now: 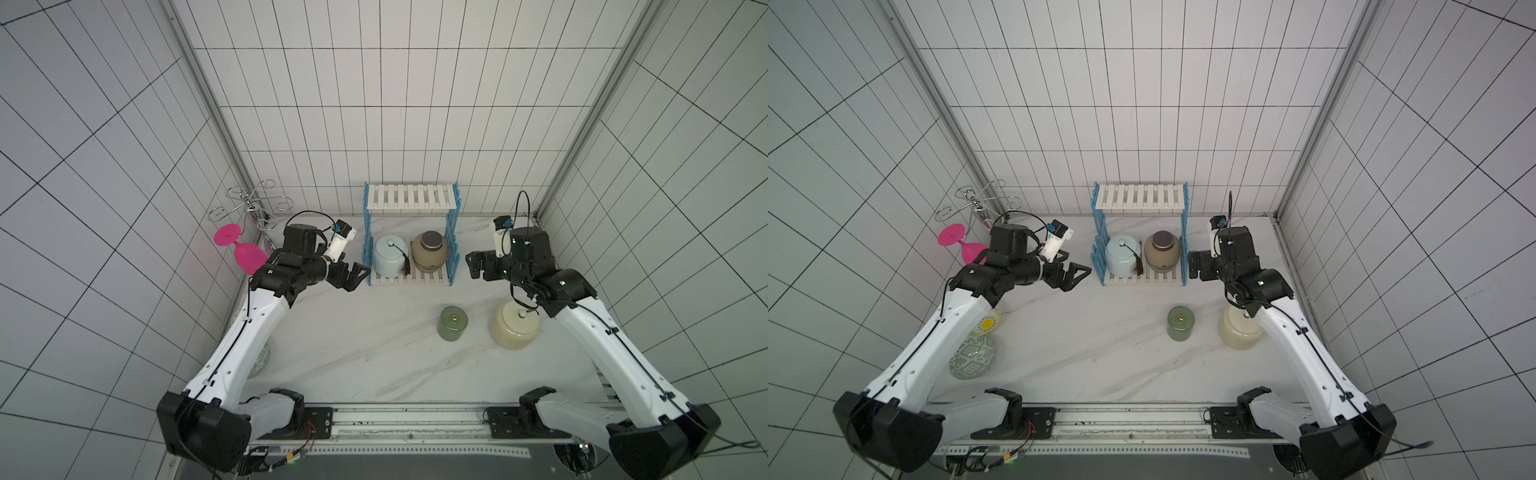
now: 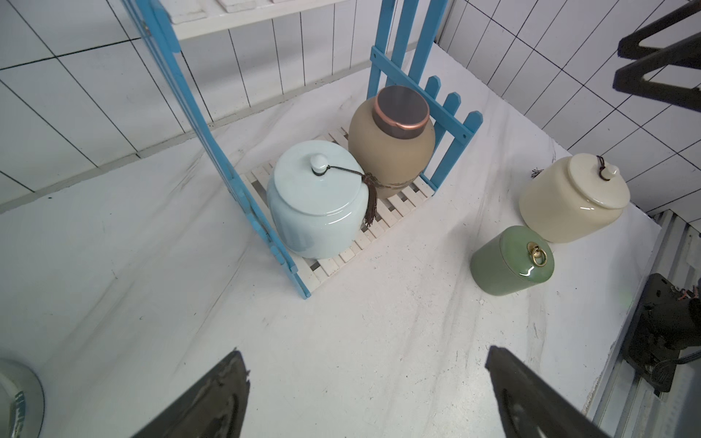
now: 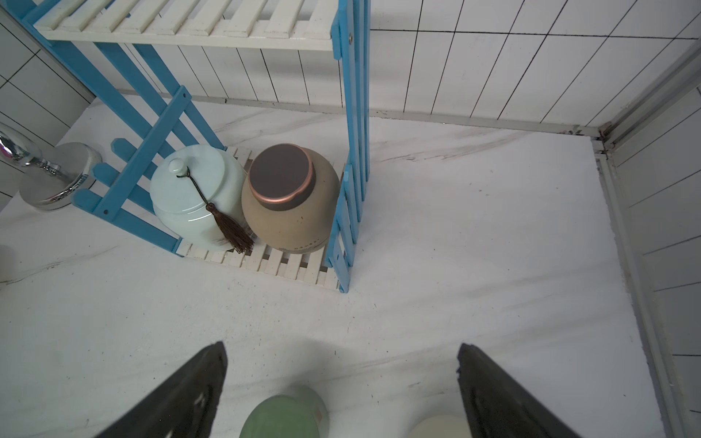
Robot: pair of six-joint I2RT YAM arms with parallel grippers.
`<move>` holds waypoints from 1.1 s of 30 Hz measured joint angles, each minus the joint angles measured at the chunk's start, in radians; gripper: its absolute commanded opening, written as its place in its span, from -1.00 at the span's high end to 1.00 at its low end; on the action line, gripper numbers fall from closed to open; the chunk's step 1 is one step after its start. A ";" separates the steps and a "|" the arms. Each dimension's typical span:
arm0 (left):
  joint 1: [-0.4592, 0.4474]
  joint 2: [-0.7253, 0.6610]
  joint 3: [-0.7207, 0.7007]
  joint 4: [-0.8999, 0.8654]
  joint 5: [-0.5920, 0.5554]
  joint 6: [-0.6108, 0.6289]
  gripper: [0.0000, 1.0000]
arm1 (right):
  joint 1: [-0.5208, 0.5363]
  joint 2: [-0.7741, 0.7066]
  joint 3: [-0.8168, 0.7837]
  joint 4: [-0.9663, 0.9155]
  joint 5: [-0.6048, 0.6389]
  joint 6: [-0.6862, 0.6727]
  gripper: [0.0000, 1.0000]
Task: Remove the tea canisters from the shelf
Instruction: Pick up the tea canister from the shelf.
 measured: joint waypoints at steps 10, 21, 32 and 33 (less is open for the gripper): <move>0.115 -0.082 -0.136 0.049 0.059 0.003 -0.98 | 0.078 0.218 0.192 -0.036 -0.003 -0.004 -0.96; 0.226 -0.177 -0.273 0.048 0.283 0.071 -0.98 | 0.095 0.417 0.353 -0.081 -0.001 0.003 -0.96; 0.251 -0.189 -0.314 0.045 0.365 0.146 -0.99 | 0.105 0.580 0.476 -0.102 0.043 0.006 -0.96; 0.251 -0.190 -0.316 0.045 0.367 0.148 -0.98 | 0.106 0.595 0.487 -0.103 0.047 0.006 -0.96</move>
